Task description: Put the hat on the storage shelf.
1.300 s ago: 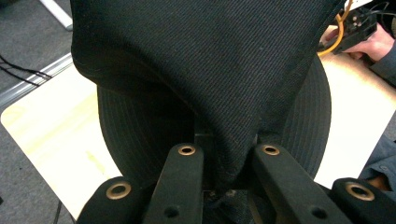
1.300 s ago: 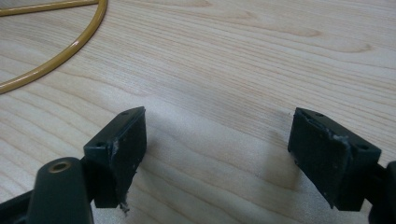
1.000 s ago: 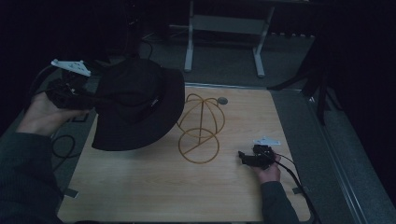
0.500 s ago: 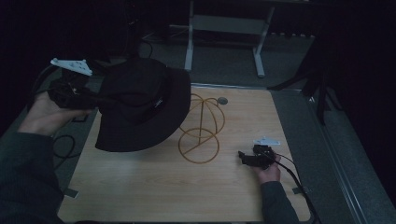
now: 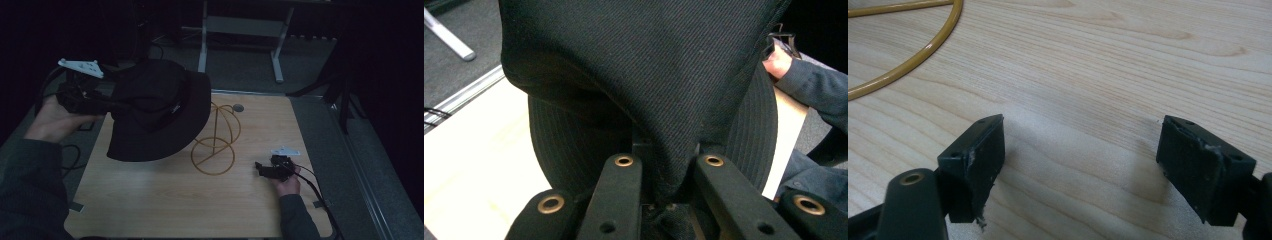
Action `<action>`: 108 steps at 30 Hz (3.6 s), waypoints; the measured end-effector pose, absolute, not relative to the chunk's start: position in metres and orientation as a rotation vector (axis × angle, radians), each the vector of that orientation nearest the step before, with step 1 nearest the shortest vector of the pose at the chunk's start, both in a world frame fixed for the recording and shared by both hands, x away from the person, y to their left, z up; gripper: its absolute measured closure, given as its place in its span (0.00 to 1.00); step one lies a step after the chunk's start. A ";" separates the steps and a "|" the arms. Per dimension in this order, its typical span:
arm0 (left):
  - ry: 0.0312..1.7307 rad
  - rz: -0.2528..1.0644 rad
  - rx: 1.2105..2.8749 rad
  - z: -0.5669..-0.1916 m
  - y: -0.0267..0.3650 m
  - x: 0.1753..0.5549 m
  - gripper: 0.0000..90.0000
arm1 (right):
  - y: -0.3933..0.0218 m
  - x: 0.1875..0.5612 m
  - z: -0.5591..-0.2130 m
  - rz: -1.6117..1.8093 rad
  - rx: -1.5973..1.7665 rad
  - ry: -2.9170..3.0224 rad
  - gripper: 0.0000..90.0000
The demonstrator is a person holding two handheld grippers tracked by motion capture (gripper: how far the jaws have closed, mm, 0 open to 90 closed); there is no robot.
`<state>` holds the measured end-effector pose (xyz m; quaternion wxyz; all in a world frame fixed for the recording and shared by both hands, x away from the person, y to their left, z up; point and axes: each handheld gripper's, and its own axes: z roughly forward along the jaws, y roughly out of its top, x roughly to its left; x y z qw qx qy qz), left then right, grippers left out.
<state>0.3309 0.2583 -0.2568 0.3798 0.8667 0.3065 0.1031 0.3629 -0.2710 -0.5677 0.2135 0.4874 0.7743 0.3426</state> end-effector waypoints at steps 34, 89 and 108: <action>0.732 0.252 2.237 -0.248 0.218 0.344 0.96 | -0.271 0.363 -0.568 0.950 1.351 2.150 0.21; 0.661 0.220 2.358 -0.254 0.145 0.370 0.96 | -0.271 0.363 -0.568 0.948 1.352 2.150 0.21; 0.636 0.176 2.412 -0.279 0.112 0.382 0.95 | -0.271 0.363 -0.568 0.949 1.351 2.149 0.21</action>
